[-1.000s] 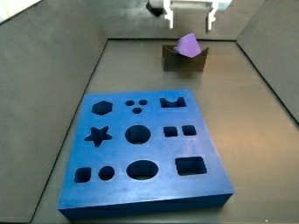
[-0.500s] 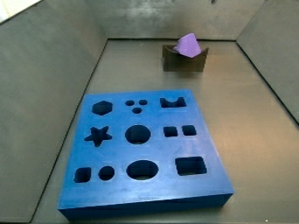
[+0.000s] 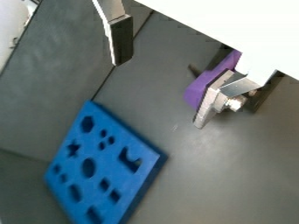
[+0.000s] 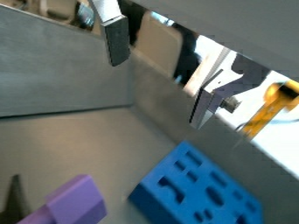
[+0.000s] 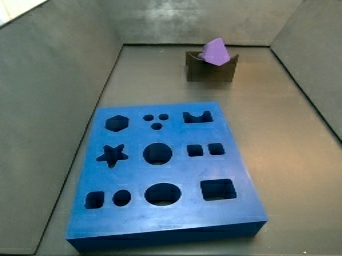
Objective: Pick up the 3 prong object. Move up. Rotate the 3 prong object. Place the 3 prong object on the fixture. Regrasp the 3 prong object. Move to above the board. Insert the 3 prong object.
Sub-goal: Regrasp the 3 prong object.
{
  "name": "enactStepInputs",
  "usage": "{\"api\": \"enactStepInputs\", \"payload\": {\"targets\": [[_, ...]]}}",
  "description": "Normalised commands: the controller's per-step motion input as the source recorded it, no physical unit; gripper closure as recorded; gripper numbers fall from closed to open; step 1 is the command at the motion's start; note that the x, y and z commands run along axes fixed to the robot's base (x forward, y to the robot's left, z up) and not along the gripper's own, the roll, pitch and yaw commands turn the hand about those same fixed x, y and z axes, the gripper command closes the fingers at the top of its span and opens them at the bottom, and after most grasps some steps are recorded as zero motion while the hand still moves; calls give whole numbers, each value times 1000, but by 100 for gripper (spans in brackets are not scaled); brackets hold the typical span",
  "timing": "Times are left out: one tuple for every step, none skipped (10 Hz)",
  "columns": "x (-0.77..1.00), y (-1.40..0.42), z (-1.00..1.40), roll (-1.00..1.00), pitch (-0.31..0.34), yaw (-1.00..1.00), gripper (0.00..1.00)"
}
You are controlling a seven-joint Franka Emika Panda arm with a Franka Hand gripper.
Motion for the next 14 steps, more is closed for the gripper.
{"api": "enactStepInputs", "payload": {"targets": [[-16, -71, 57, 1000, 38, 10, 0], [-17, -60, 36, 1000, 35, 10, 0], [-22, -56, 29, 1000, 34, 10, 0], [-28, -31, 22, 1000, 28, 10, 0], [-29, -25, 20, 1000, 26, 10, 0], [-25, -27, 9, 1000, 21, 11, 0], [-19, -21, 8, 1000, 18, 11, 0], [-16, -19, 12, 1000, 14, 13, 0], [-11, -17, 13, 1000, 12, 14, 0], [-6, -20, 11, 1000, 10, 15, 0], [-4, -16, 13, 1000, 11, 17, 0], [-3, -18, 11, 1000, 17, 18, 0], [3, -19, 11, 1000, 23, 20, 0], [22, -20, 3, 1000, 32, 23, 0]]}}
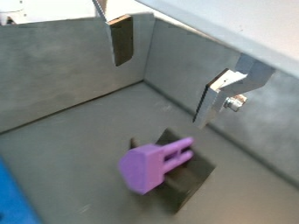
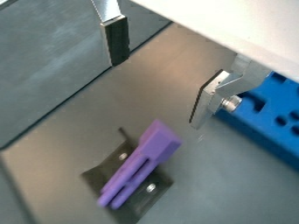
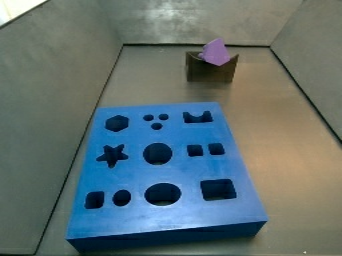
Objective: Pick up the 3 prong object. Move up. Rotate the 3 prong object. Place the 3 prong object on the fixture. Regrasp the 3 prong object. Move to above the board. Insert the 3 prong object.
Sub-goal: Regrasp the 3 prong object.
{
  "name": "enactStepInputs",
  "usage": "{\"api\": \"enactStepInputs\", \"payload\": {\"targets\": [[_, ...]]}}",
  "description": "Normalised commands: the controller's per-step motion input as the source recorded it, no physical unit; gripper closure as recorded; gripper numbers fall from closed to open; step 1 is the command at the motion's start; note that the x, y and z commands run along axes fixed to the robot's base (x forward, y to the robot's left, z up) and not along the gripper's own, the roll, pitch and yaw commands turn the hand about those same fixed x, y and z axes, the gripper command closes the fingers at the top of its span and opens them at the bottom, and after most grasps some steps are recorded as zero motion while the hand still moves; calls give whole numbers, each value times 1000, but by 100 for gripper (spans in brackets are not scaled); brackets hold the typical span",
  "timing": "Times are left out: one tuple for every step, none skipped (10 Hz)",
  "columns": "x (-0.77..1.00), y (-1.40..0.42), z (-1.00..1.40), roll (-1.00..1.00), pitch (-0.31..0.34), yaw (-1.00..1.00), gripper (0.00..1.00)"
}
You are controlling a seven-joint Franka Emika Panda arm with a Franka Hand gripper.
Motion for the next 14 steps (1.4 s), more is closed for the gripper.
{"api": "enactStepInputs", "payload": {"targets": [[29, -22, -1, 1000, 38, 24, 0], [44, -24, 0, 1000, 53, 29, 0], [53, -30, -1, 1000, 62, 33, 0], [73, -31, -4, 1000, 84, 41, 0], [84, -37, -2, 1000, 113, 53, 0], [90, -42, -2, 1000, 135, 68, 0], [93, -43, -3, 1000, 151, 81, 0], [99, -46, -8, 1000, 188, 119, 0], [102, -48, -5, 942, 210, 153, 0], [107, -51, -7, 693, 188, 187, 0], [107, -52, -11, 507, 165, 204, 0], [101, -40, -3, 297, 125, 222, 0], [94, -35, 3, 238, 97, 228, 0], [80, -44, -6, 189, 44, 223, 0]]}}
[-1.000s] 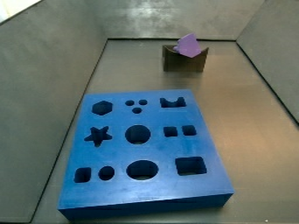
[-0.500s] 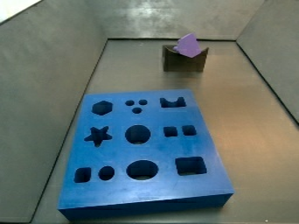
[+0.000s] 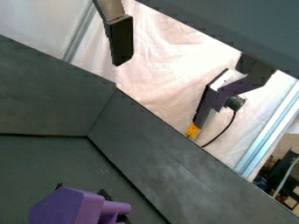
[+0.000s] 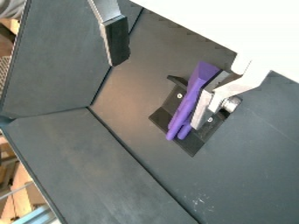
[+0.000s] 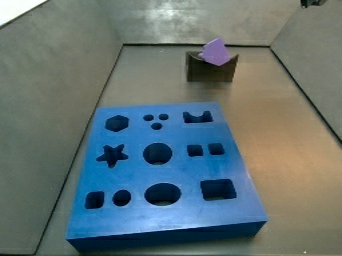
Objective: Pick up the 3 prong object. Move up. Rotate the 3 prong object. Place the 3 prong object on the fixture. Regrasp the 3 prong object. Move to above the board. Insert the 3 prong object.
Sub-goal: Regrasp the 3 prong object.
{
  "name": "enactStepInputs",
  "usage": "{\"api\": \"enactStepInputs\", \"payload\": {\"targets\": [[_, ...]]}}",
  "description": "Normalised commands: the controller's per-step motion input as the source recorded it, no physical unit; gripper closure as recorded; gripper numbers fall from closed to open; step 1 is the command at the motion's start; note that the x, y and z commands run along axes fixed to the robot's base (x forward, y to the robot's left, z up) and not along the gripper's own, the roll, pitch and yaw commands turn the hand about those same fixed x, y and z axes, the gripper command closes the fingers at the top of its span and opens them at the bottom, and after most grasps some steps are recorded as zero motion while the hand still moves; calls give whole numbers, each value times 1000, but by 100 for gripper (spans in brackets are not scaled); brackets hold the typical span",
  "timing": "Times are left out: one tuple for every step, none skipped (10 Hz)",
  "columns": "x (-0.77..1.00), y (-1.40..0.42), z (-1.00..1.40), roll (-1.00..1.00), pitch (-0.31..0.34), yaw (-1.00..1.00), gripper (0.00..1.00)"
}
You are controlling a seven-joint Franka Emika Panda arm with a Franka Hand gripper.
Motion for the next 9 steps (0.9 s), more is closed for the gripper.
{"api": "enactStepInputs", "payload": {"targets": [[79, -50, -8, 172, 19, 212, 0], [29, 39, -1000, 185, -58, 181, 0], [30, 40, -1000, 183, -62, 167, 0], [40, 37, -1000, 159, -100, 121, 0], [45, 33, -1000, 122, -121, 87, 0], [50, 32, -1000, 94, -135, 52, 0], [54, 31, -1000, 75, -137, 11, 0], [57, 29, -1000, 66, -135, -17, 0], [57, 28, -1000, 65, -124, -37, 0]]}}
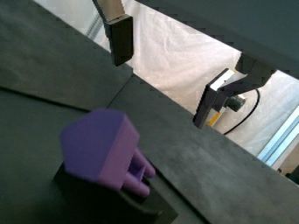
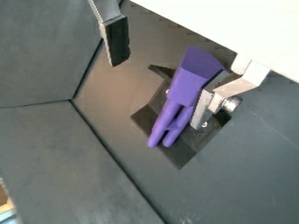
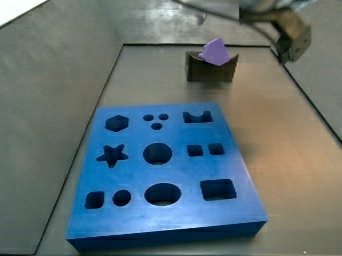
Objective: Pick up the 3 prong object. Move up. Rotate the 3 prong object. Place the 3 prong object on the fixture. Regrasp the 3 prong object. Move to above the board. Insert the 3 prong object.
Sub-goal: Regrasp the 3 prong object, then move to above the board.
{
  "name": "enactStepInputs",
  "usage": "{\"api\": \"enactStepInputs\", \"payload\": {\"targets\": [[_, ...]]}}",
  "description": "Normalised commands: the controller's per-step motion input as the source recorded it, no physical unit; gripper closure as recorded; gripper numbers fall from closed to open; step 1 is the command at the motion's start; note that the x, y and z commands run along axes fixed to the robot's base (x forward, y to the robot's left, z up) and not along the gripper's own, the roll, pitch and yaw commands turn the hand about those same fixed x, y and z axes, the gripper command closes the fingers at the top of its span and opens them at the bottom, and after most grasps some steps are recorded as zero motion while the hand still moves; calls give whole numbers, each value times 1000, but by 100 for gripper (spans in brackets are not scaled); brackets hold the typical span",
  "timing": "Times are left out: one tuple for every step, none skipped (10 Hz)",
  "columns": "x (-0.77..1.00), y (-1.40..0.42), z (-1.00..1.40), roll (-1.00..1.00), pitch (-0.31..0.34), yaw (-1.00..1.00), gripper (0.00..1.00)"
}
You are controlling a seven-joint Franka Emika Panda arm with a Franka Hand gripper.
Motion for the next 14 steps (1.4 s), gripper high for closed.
{"api": "enactStepInputs", "payload": {"targets": [[59, 29, -1000, 65, -109, -54, 0], [63, 28, -1000, 58, -87, -67, 0], [66, 25, -1000, 56, -68, -72, 0], [71, 21, -1000, 55, -46, -71, 0], [71, 17, -833, 53, -16, -61, 0], [69, 11, -669, 55, 5, -49, 0], [71, 3, -562, 56, 16, -38, 0], [78, -1, -309, 62, 42, -6, 0], [82, -3, -217, 65, 50, 3, 0], [0, 0, 0, 0, 0, 0, 100], [6, -137, 1000, -26, -199, -53, 100], [4, -137, 1000, -28, -195, -57, 100], [-8, -124, 1000, -24, -156, -90, 100], [-12, -115, 1000, -27, -110, -120, 100]]}}
